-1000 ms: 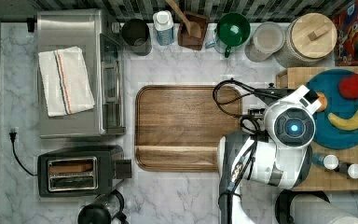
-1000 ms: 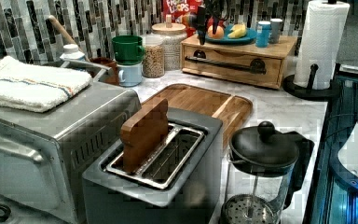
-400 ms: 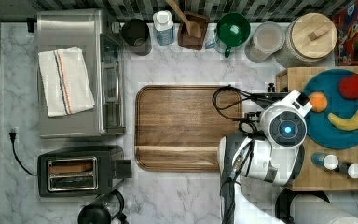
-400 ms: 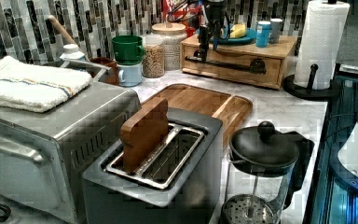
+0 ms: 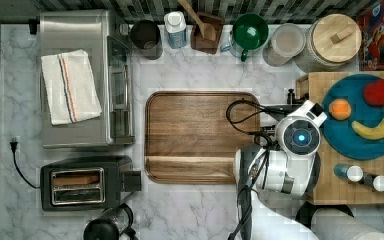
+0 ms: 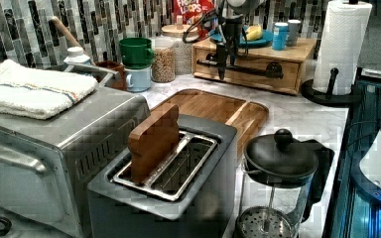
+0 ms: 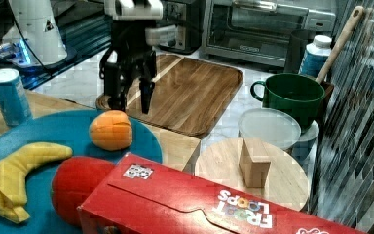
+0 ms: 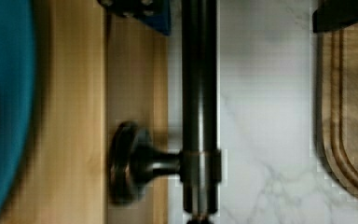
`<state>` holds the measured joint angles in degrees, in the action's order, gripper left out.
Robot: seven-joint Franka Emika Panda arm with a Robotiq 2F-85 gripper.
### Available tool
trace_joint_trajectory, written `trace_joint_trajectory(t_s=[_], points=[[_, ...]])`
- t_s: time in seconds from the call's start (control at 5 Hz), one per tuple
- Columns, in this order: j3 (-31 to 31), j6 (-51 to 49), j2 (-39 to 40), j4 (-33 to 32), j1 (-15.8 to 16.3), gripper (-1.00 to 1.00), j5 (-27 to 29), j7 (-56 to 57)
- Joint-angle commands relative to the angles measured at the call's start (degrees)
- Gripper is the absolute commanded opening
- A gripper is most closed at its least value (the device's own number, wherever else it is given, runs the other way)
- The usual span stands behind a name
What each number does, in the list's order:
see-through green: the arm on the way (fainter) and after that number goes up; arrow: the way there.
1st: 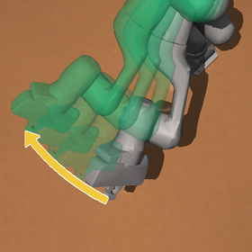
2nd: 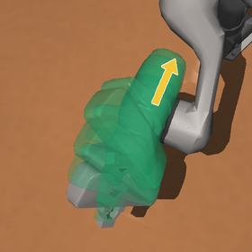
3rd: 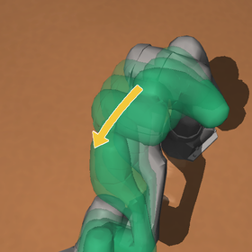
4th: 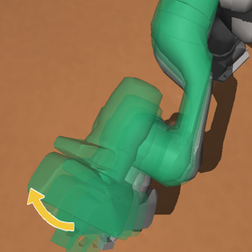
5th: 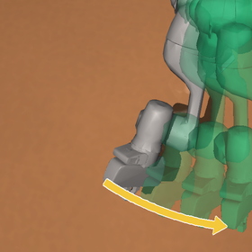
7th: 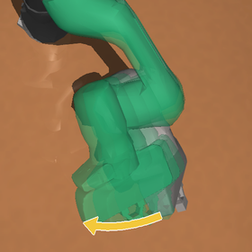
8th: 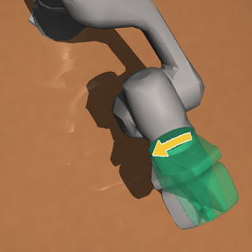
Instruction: Open the drawer.
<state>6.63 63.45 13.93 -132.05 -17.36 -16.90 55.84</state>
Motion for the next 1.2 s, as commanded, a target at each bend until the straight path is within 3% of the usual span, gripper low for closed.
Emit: trace_joint_trajectory(t_s=[0.2,0.4,0.8,1.2], points=[[0.8,0.6,-1.2,1.2,0.5,1.0,-1.3,-2.0],[-1.2,-4.2,-4.1,0.7,1.3,1.0,0.7,-1.4],[-4.6,2.2,-5.4,-3.3,0.9,1.0,2.1,-1.7],[-6.8,6.6,-0.2,-2.1,1.0,1.0,6.2,1.3]])
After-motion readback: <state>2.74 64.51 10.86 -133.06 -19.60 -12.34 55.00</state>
